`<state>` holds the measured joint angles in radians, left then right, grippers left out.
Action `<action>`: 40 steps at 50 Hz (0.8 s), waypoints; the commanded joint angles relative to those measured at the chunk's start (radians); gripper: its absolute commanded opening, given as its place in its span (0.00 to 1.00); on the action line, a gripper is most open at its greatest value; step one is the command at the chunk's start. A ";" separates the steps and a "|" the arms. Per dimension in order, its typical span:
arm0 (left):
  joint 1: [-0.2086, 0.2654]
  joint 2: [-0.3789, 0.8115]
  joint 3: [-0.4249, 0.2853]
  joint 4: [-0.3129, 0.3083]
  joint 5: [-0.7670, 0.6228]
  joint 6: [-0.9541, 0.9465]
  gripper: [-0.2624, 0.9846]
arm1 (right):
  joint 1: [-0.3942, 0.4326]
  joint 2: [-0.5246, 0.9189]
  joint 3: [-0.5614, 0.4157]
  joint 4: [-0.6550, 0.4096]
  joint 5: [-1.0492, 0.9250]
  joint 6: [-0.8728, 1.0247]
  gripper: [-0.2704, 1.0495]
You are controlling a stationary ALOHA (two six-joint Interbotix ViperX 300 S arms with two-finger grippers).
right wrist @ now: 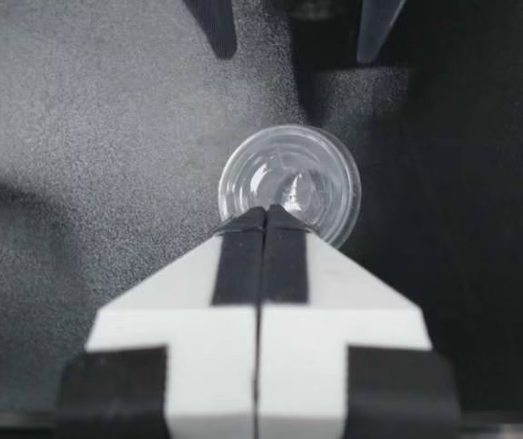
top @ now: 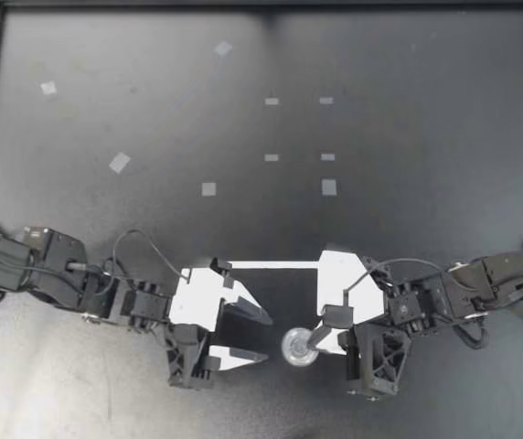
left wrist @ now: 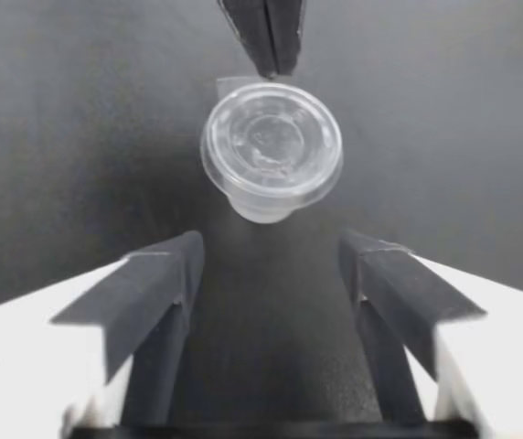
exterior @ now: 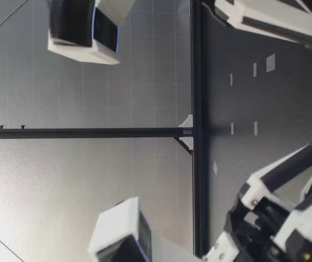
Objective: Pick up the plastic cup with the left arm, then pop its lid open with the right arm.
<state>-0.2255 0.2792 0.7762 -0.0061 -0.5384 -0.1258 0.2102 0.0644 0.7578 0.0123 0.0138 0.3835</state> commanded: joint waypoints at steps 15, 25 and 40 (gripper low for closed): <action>-0.003 0.014 -0.052 -0.002 0.021 0.000 0.74 | 0.020 0.015 -0.014 0.000 -0.035 0.011 0.17; -0.003 0.051 -0.089 -0.002 0.021 0.000 0.74 | 0.021 0.015 -0.014 0.000 -0.035 0.011 0.17; -0.009 0.086 -0.117 -0.002 0.021 0.000 0.74 | 0.020 0.017 -0.006 0.000 -0.035 0.011 0.17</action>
<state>-0.2286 0.3789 0.6811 -0.0061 -0.5139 -0.1258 0.2224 0.0920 0.7593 0.0123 -0.0138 0.3942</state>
